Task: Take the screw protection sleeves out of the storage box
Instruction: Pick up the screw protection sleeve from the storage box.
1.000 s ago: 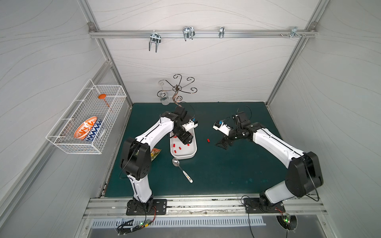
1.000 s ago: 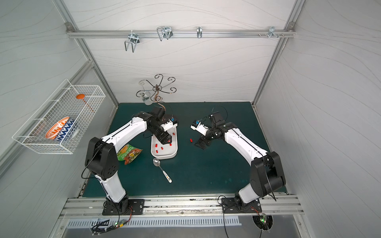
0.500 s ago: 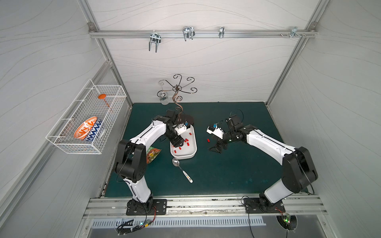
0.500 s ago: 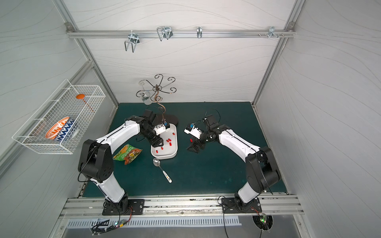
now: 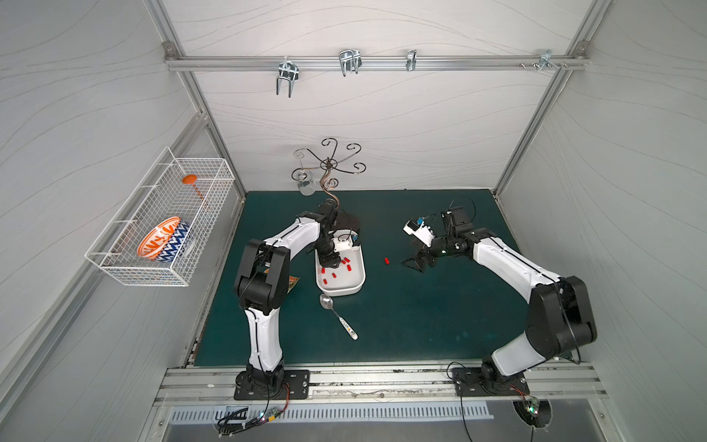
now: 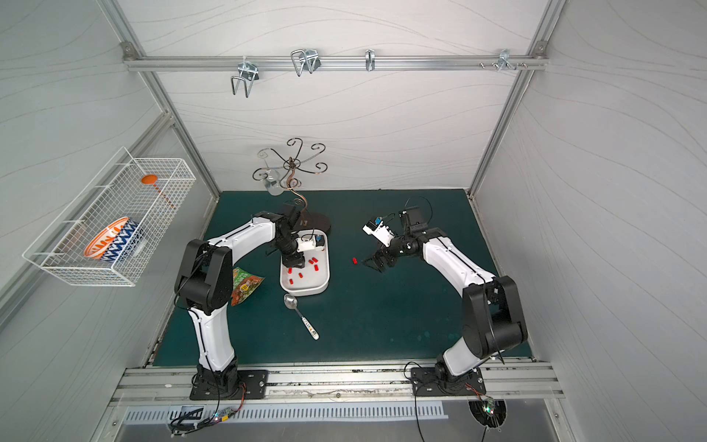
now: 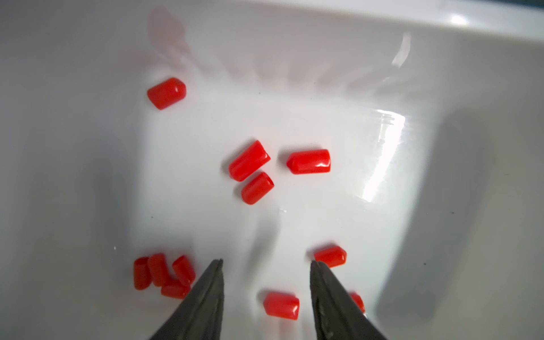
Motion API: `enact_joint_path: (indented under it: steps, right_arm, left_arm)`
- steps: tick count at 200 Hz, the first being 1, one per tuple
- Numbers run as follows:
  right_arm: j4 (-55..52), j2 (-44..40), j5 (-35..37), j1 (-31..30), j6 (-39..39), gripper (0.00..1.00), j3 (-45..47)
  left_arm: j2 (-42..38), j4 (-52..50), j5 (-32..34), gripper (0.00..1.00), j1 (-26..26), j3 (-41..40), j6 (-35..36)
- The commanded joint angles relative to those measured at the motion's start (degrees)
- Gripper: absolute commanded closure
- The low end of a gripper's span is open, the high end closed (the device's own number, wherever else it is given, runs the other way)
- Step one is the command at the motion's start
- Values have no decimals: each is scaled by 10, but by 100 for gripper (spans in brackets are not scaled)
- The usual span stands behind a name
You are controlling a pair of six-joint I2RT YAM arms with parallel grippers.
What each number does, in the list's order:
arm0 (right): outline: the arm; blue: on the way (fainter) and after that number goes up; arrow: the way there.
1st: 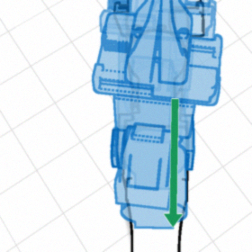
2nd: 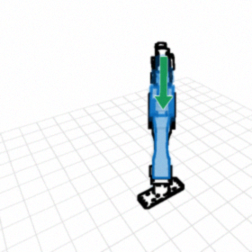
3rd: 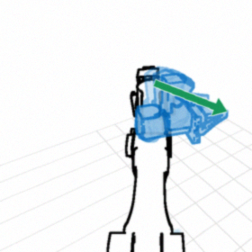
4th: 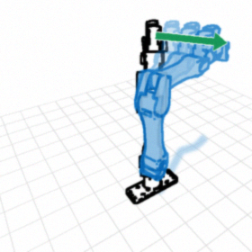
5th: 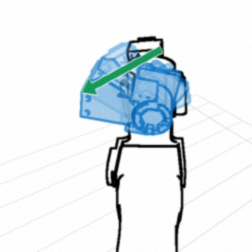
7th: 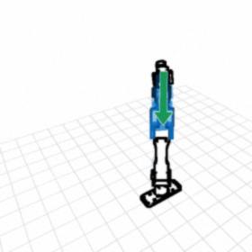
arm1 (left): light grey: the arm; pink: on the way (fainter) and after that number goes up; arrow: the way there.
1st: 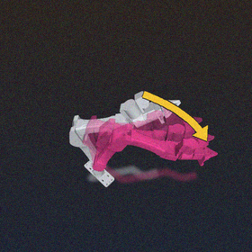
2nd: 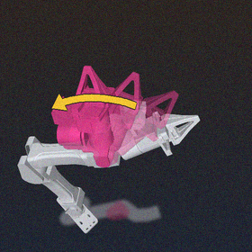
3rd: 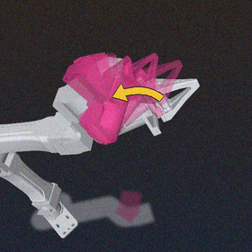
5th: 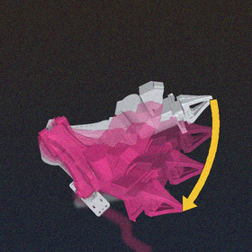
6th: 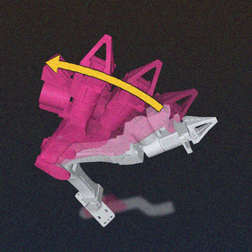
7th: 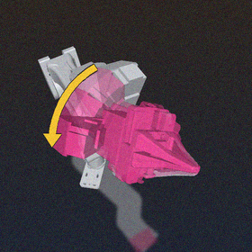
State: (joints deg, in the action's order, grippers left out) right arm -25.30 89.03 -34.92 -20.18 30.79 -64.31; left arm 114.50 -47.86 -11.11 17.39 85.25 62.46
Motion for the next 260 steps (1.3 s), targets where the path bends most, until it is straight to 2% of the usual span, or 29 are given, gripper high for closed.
enact_joint_path:
  steps: [1,116,151,191,236,260]
  right_arm:
    - [-3,-13,-22,1,-11,1,5]
    - [-4,-16,-28,2,-15,1,6]
    - [-5,-20,-30,2,-15,1,7]
    - [-5,-19,-31,2,-14,1,7]
    - [-6,-17,-31,2,-15,1,7]
    - [-6,-16,-31,2,-15,1,8]
  left_arm:
    - [21,1,-8,51,5,32,66]
    - [73,4,-11,63,28,56,61]
    - [80,13,-4,64,30,54,59]
    - [84,33,-3,60,30,58,46]
    - [89,23,-5,69,33,58,49]
    - [86,13,3,76,33,57,49]
